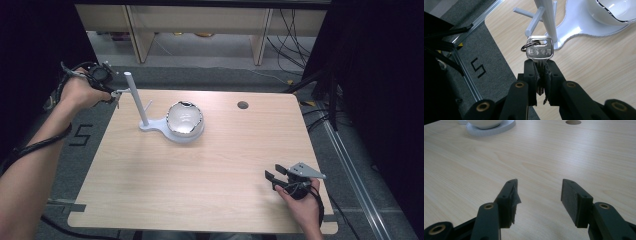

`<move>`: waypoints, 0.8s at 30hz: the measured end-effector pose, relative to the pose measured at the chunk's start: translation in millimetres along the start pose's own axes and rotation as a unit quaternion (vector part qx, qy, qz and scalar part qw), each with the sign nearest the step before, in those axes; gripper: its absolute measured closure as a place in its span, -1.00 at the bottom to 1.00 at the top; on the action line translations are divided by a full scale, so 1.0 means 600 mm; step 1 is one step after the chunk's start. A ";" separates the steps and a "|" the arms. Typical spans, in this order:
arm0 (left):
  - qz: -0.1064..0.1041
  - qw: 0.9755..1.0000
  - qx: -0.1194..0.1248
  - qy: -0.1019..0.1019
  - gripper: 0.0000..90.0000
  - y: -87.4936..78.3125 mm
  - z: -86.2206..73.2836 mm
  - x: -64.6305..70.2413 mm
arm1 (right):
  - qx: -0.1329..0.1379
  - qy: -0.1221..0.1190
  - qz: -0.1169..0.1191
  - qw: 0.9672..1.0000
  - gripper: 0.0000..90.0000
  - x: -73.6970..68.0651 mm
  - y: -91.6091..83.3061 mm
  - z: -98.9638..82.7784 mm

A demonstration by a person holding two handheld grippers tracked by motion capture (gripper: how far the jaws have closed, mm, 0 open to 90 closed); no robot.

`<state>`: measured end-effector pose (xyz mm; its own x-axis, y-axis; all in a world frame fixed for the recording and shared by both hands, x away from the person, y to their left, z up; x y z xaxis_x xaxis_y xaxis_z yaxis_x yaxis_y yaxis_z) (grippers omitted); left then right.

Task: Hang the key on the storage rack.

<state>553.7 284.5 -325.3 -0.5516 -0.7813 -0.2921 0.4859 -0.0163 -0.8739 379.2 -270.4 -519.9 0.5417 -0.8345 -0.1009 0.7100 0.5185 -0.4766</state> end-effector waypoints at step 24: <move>-0.027 0.999 -0.015 -0.021 0.80 0.003 0.026 -0.008 | -0.015 0.003 -0.003 1.000 0.06 0.008 -0.002 -0.005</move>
<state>567.7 278.5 -319.6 -0.5471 -0.8051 -0.2291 0.4358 -0.0403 -0.8991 379.5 -275.3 -522.2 0.5349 -0.8384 -0.1044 0.6989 0.5085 -0.5029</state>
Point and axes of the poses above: each handheld gripper's, and its own axes: y roughly forward along the jaws, z roughly out of its top, x roughly to its right, the point moved 4 cm from there along y, roughly forward along the jaws, and after that the axes turned 2 degrees about z, right-handed, at the moved point
